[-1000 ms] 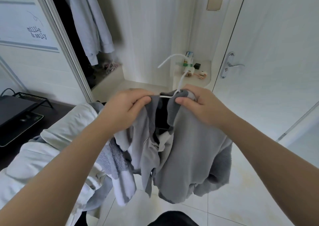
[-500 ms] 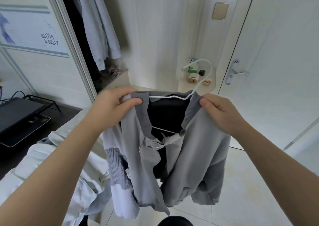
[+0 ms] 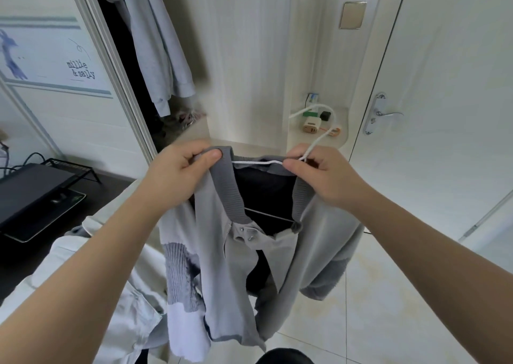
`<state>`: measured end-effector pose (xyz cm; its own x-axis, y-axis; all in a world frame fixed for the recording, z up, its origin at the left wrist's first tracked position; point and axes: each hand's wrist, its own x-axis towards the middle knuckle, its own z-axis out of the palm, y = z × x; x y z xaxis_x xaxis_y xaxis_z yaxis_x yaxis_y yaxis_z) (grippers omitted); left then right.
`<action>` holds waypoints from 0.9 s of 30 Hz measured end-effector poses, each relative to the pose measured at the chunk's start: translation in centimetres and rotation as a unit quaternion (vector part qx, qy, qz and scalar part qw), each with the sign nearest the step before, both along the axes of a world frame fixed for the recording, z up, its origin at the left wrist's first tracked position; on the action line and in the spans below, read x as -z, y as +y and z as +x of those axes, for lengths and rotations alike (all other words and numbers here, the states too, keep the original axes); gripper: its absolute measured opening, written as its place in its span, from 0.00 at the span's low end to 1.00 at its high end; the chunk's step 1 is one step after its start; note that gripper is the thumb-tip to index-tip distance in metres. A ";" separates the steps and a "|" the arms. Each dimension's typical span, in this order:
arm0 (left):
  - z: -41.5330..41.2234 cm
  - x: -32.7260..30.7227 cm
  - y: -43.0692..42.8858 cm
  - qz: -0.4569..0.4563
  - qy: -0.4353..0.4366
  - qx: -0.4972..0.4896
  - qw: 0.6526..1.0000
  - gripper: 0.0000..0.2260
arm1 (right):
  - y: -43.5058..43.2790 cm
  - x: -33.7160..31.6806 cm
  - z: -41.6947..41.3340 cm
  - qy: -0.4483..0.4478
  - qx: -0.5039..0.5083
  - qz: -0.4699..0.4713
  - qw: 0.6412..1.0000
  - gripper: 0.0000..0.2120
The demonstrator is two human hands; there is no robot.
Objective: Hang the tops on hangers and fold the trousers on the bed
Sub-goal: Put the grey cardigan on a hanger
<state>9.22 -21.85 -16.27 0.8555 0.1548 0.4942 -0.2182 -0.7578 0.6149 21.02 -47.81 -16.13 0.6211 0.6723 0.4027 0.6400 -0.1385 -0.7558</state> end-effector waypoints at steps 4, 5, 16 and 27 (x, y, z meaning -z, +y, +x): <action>-0.4 -0.8 -1.4 0.009 -0.028 0.034 0.999 0.17 | 0.4 0.0 0.7 -0.048 -0.016 -0.122 0.991 0.10; -0.4 -1.3 -2.1 0.021 -0.049 0.036 0.998 0.15 | 0.8 0.3 0.6 -0.060 -0.027 -0.149 0.987 0.11; 1.1 -0.4 -2.7 0.232 0.021 -0.132 0.964 0.30 | 0.3 -1.3 0.5 0.009 0.039 0.037 0.998 0.10; 1.5 -0.7 -3.6 0.290 0.000 -0.025 0.957 0.26 | 0.7 -1.5 -0.1 -0.024 -0.034 -0.058 0.997 0.12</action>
